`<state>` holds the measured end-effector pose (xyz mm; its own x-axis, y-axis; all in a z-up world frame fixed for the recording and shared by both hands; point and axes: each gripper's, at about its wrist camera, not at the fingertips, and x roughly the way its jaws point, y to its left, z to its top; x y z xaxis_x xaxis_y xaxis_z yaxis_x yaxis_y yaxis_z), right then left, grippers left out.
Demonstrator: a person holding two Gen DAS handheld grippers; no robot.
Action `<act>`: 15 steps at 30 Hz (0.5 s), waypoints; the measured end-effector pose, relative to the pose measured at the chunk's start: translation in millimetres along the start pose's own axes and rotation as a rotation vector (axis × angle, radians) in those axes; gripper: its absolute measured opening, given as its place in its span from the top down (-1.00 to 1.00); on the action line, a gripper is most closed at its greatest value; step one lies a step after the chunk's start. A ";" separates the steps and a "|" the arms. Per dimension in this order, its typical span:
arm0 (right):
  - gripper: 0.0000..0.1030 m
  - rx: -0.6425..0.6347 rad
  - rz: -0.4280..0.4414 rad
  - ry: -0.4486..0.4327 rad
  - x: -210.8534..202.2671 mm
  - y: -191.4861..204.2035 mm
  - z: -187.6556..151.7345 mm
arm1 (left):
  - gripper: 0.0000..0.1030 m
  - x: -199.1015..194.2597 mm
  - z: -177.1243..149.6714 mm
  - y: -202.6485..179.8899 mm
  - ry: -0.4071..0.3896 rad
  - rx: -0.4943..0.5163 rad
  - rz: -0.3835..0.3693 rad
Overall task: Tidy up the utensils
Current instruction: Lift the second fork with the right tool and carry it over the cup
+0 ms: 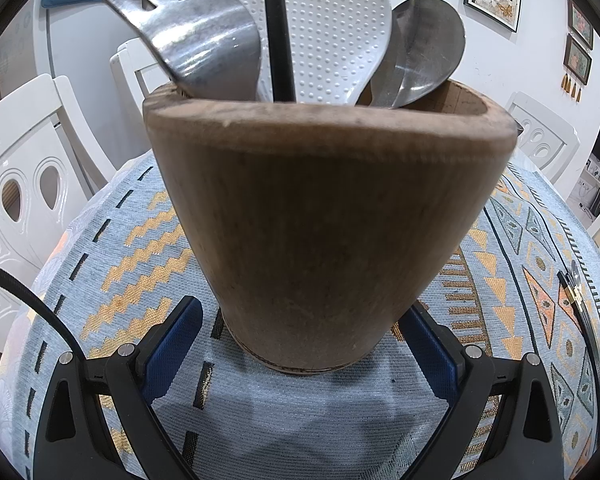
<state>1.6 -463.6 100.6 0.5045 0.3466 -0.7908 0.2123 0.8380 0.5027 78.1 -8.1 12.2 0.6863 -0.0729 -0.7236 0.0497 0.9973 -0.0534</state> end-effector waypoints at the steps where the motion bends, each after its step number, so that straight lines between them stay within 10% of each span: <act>1: 0.93 0.006 0.027 -0.014 -1.0 2.5 3.3 | -0.92 -0.1 -0.1 0.0 0.000 0.000 0.000; 15: 0.95 -0.089 0.315 -0.125 4.7 133.2 61.6 | -0.92 -0.1 -0.5 -0.1 0.000 0.000 0.000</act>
<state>83.8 -376.3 185.4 0.6334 0.5441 -0.5503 -0.0407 0.7335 0.6784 77.7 -8.2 11.9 0.6864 -0.0732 -0.7235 0.0498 0.9973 -0.0537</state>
